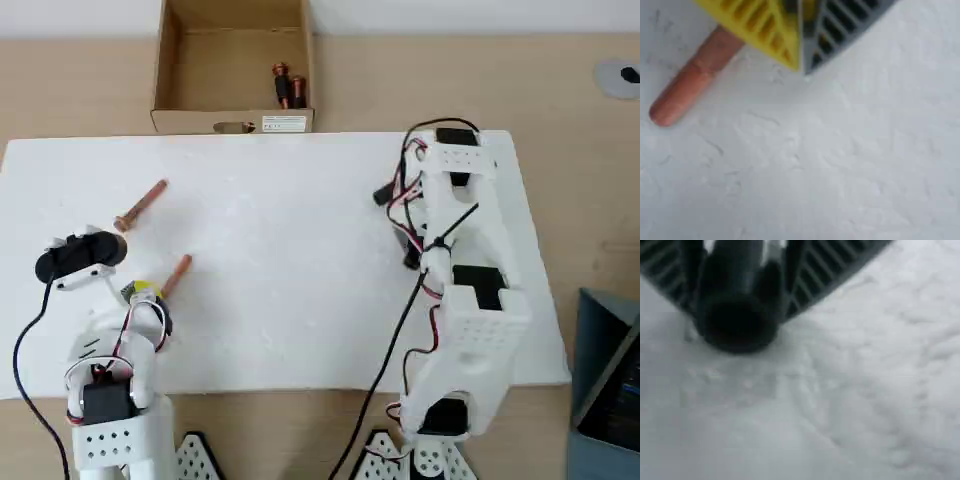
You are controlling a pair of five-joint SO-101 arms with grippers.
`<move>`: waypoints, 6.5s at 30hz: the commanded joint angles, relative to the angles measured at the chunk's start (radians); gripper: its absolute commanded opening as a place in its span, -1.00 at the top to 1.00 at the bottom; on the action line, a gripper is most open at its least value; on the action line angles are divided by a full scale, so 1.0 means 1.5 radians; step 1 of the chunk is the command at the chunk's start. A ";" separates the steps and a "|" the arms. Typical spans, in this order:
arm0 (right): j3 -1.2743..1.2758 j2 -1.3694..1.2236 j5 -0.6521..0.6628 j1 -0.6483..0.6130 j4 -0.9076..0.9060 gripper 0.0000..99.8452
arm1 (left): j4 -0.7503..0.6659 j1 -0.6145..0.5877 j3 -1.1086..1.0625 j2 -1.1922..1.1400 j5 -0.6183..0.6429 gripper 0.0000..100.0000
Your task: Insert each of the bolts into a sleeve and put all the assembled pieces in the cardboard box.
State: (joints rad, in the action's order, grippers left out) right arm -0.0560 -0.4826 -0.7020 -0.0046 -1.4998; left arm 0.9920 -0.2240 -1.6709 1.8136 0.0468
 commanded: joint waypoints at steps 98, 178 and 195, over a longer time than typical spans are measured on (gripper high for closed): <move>0.753 1.443 0.271 -0.037 0.020 0.98 | 0.479 -0.045 1.414 -1.397 -0.482 0.86; 0.756 1.449 0.267 -0.040 0.020 0.98 | 0.506 -0.036 1.756 -1.627 -0.186 0.99; 0.754 1.449 0.266 -0.038 0.020 0.98 | 0.506 -0.099 1.707 -1.592 0.447 1.00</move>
State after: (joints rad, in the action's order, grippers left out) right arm 1.0840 1.6809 -0.3046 -0.0522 -1.4676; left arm 1.7453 -0.3422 0.9007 -0.6628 0.5102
